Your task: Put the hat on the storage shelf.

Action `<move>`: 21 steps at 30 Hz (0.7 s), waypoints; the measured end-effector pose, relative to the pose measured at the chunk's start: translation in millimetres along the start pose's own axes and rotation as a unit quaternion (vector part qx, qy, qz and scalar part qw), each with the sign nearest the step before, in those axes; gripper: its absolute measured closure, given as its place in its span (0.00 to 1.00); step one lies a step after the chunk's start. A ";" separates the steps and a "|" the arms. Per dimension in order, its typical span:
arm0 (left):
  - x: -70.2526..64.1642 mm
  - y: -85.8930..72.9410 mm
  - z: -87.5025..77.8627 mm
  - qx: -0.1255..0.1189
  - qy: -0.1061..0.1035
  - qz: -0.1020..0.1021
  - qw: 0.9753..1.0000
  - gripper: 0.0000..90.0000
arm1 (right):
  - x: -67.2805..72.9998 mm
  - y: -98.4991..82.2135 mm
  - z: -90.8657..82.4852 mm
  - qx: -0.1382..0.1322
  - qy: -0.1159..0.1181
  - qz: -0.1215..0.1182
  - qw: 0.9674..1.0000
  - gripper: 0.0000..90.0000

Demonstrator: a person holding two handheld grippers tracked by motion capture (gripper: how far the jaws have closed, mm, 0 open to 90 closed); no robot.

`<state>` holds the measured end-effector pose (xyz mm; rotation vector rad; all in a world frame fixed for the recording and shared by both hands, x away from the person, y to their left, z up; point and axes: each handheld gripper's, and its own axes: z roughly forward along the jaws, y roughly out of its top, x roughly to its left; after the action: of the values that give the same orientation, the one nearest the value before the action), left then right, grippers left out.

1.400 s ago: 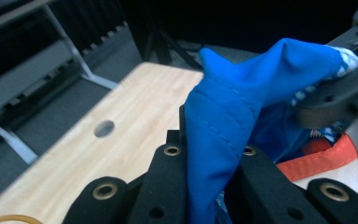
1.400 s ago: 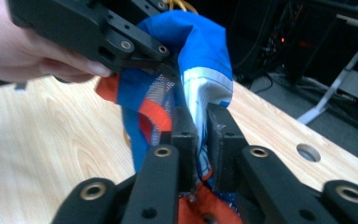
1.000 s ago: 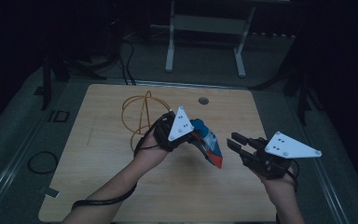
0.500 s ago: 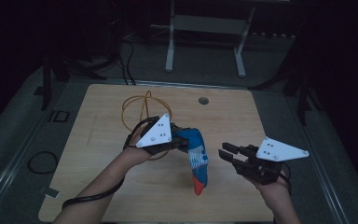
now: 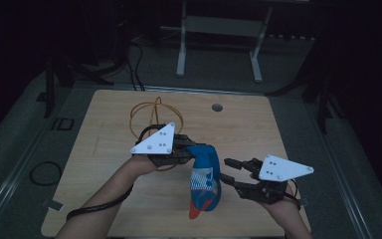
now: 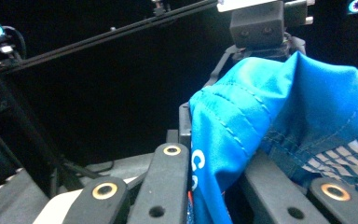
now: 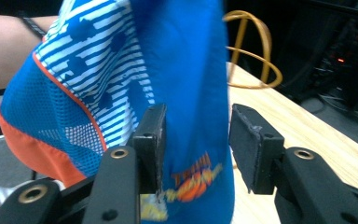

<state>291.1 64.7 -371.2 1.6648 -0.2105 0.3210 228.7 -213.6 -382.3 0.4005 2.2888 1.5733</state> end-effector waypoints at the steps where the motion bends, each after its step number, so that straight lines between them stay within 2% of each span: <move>1: 0.0 0.0 0.0 0.000 0.000 0.000 1.000 0.99 | 0.0 0.0 0.0 0.000 0.000 0.000 1.000 0.62; 3: -1.2 1.0 2.1 0.001 -0.001 0.003 1.000 0.99 | 1.6 2.3 2.6 -0.001 0.020 -0.002 1.000 0.64; 5: -2.1 1.4 4.0 0.003 -0.001 0.006 1.000 0.99 | 3.5 3.5 3.7 0.006 0.017 -0.012 1.000 0.76; 6: -2.2 1.1 4.6 0.002 -0.006 0.003 1.000 0.99 | 4.5 3.9 4.1 0.007 0.011 -0.017 1.000 0.86; 7: -2.7 0.3 5.6 0.011 -0.008 0.007 1.000 0.99 | 4.8 4.4 3.8 0.006 0.006 -0.017 1.000 0.98; 11: -0.9 -2.9 2.8 0.009 -0.008 -0.002 1.000 0.99 | 3.6 5.9 3.2 0.009 -0.002 -0.016 1.000 1.00; 15: 2.0 -7.1 -2.5 0.013 0.004 -0.009 1.000 0.99 | -0.9 5.5 0.8 0.008 -0.005 -0.008 1.000 1.00; 16: 2.2 -8.3 -4.0 0.020 0.007 -0.007 1.000 0.98 | -4.1 5.2 -1.2 0.005 -0.007 0.002 1.000 1.00; 18: 2.0 -8.9 -4.5 0.021 0.007 -0.006 1.000 0.98 | -5.7 5.3 -2.3 0.005 -0.006 0.005 1.000 1.00; 21: 1.4 -10.8 -5.4 0.036 0.005 -0.007 0.999 0.97 | -9.4 6.4 -6.6 -0.001 -0.009 0.010 1.000 1.00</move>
<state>295.5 71.4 -380.3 1.7340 -0.1811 0.3299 234.7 -220.7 -373.1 0.4383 2.2767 1.5740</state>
